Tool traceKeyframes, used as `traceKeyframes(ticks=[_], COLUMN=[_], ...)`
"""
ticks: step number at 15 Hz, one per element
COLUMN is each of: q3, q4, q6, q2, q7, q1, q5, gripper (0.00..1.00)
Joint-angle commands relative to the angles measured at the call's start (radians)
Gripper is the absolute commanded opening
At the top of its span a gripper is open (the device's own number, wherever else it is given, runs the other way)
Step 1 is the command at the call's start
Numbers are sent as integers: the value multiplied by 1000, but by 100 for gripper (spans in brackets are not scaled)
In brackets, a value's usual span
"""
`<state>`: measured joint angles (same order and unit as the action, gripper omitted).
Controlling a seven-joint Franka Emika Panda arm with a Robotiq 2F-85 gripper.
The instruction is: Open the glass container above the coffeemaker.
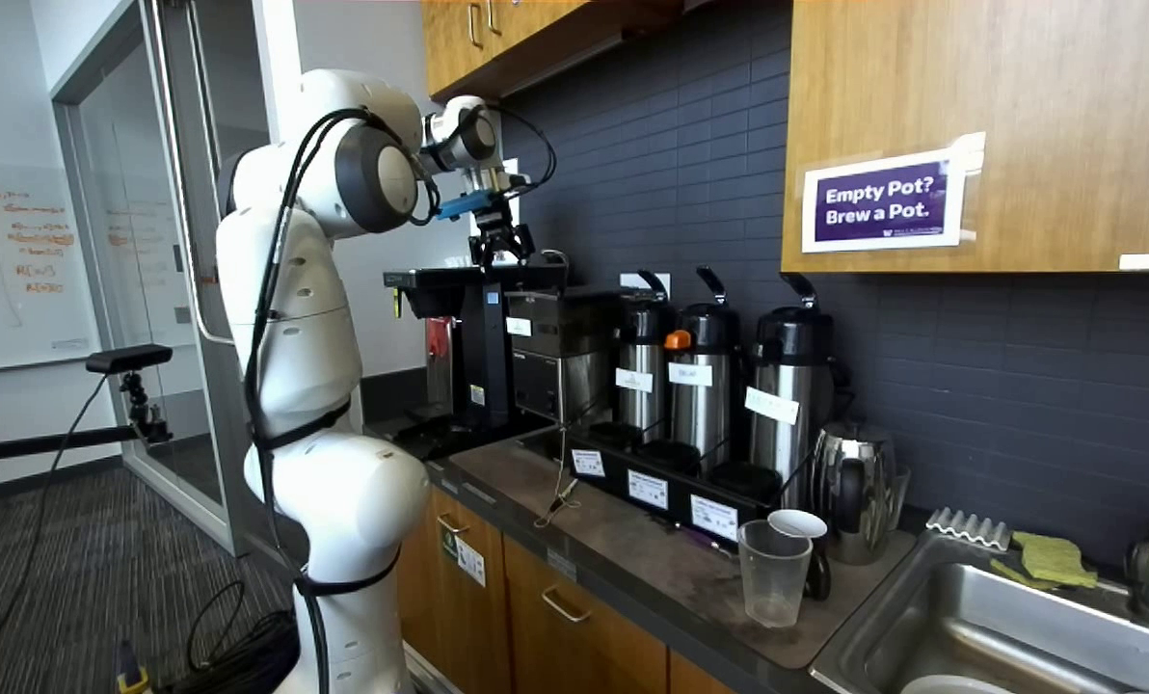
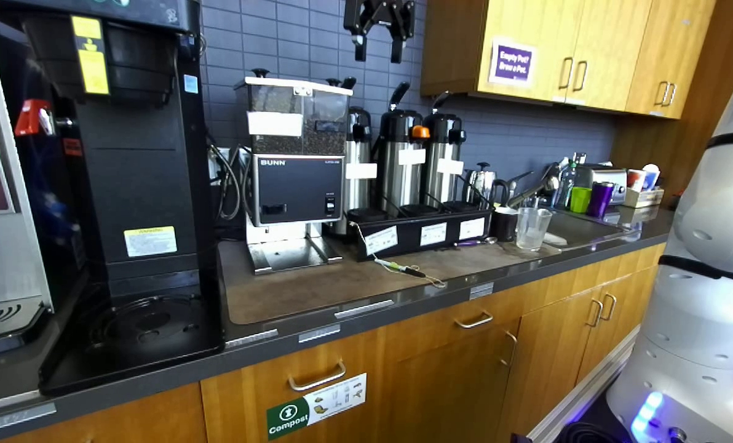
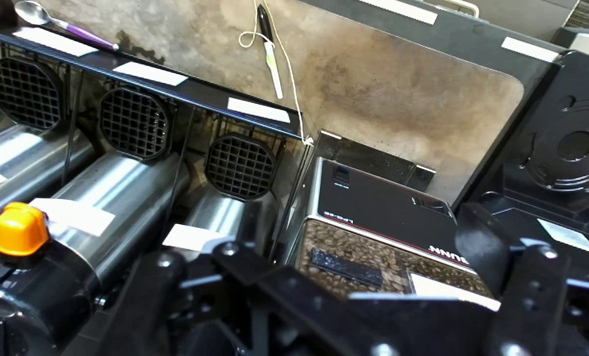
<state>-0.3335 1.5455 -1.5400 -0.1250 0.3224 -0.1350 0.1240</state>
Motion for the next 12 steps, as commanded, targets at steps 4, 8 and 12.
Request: traceKeyframes(ticks=[4,8,12], q3=[25,55,94], q4=[-174,-282,-414], q6=[20,34,66], q2=[161,249,330], q7=[-12,-33,-63], q1=[-45,-61,-74], q5=[88,102,79], gripper=[100,100,100])
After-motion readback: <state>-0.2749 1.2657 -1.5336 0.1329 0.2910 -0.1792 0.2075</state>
